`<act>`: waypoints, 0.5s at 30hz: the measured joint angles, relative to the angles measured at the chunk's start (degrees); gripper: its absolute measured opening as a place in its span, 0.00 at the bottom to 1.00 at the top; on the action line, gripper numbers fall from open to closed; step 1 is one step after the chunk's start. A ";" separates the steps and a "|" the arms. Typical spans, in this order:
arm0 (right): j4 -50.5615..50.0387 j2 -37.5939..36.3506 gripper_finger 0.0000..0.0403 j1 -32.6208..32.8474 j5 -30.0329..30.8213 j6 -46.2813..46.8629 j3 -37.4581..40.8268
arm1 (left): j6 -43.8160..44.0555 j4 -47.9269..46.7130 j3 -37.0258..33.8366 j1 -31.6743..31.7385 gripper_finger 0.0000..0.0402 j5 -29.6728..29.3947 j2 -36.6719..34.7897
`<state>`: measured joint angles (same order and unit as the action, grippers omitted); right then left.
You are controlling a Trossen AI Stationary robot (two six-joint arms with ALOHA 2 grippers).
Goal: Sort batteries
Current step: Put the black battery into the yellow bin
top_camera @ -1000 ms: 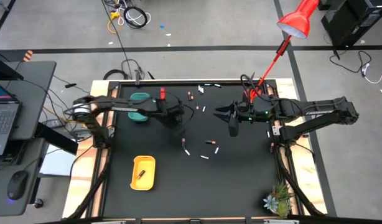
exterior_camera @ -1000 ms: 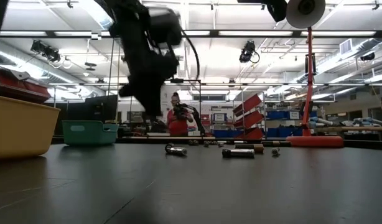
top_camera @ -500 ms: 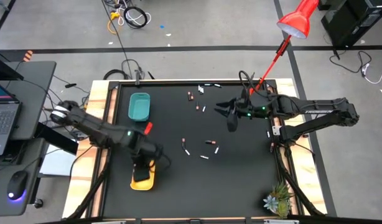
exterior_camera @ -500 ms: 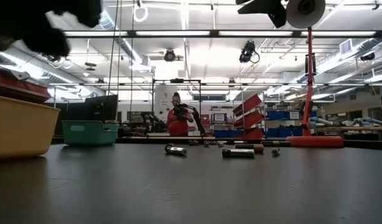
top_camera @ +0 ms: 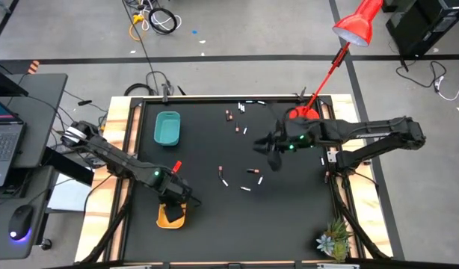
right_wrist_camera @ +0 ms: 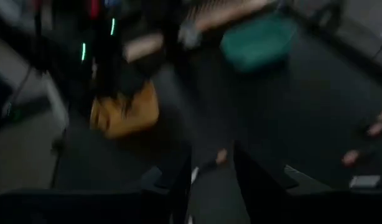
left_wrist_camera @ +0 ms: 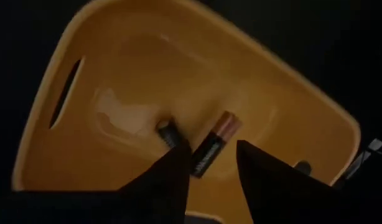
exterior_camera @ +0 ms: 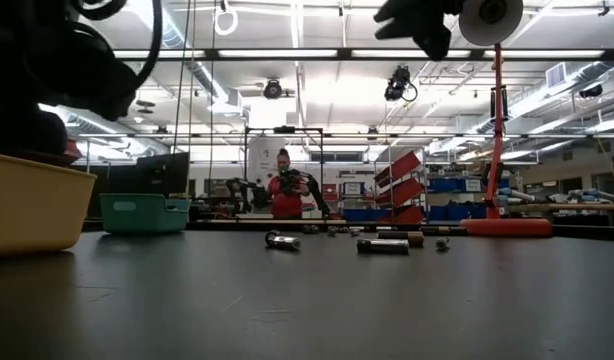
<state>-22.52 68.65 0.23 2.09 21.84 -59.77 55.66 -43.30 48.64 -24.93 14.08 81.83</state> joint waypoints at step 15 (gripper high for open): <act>-10.20 1.68 0.35 2.38 -0.81 -2.97 0.00 | -1.40 0.44 14.57 5.76 0.39 -14.69 -1.08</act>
<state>-32.72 70.33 2.61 1.28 18.87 -59.77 54.26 -42.87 63.20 -19.16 -0.61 80.75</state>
